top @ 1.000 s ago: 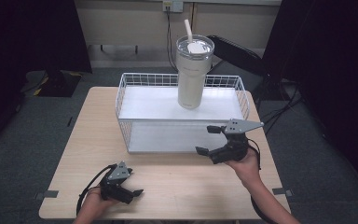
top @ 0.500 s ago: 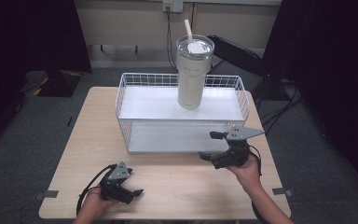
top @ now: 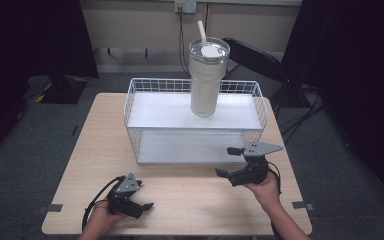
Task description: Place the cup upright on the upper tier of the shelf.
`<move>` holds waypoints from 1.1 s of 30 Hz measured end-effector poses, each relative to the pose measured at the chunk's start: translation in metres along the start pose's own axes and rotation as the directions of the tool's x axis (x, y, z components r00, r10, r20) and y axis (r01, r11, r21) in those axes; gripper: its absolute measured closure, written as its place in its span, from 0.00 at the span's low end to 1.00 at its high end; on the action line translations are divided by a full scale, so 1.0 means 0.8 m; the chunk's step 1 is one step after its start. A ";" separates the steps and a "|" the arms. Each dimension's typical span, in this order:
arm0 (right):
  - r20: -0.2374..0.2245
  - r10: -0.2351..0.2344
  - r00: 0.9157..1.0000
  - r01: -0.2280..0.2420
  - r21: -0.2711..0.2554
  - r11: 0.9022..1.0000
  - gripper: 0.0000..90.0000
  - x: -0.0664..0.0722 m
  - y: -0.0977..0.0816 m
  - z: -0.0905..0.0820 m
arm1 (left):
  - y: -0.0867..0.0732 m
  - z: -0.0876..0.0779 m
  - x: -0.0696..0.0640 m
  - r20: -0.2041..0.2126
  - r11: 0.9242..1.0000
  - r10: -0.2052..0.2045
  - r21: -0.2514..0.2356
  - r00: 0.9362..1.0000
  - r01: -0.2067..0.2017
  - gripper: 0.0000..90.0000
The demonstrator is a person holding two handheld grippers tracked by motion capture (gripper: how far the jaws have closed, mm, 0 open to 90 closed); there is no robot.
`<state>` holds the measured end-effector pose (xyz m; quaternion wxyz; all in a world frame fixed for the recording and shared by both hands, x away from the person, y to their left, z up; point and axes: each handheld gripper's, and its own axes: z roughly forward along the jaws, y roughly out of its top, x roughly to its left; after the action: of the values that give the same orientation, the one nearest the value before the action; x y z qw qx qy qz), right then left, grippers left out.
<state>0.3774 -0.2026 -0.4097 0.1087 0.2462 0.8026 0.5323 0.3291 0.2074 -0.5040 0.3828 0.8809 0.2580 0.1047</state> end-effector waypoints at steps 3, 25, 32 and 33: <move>0.001 0.006 1.000 -0.006 0.002 1.000 0.11 -0.001 -0.007 0.000 | 0.000 0.000 0.000 0.000 1.000 0.000 0.000 1.000 0.000 0.11; 0.029 0.059 0.998 -0.061 0.079 0.995 0.11 -0.010 -0.070 0.006 | 0.000 0.000 0.000 -0.001 1.000 0.001 0.000 1.000 -0.001 0.11; 0.042 0.036 0.998 -0.041 0.135 0.990 0.11 -0.009 -0.085 0.012 | 0.000 0.000 0.000 0.000 1.000 0.000 0.000 1.000 0.000 0.11; 0.044 0.033 0.998 -0.039 0.140 0.989 0.11 -0.009 -0.087 0.012 | 0.000 0.000 0.000 0.000 1.000 -0.001 0.000 1.000 0.001 0.11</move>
<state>0.3683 -0.2201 -0.4774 0.0981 0.2786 0.8313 0.4709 0.3291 0.2074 -0.5040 0.3829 0.8808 0.2583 0.1045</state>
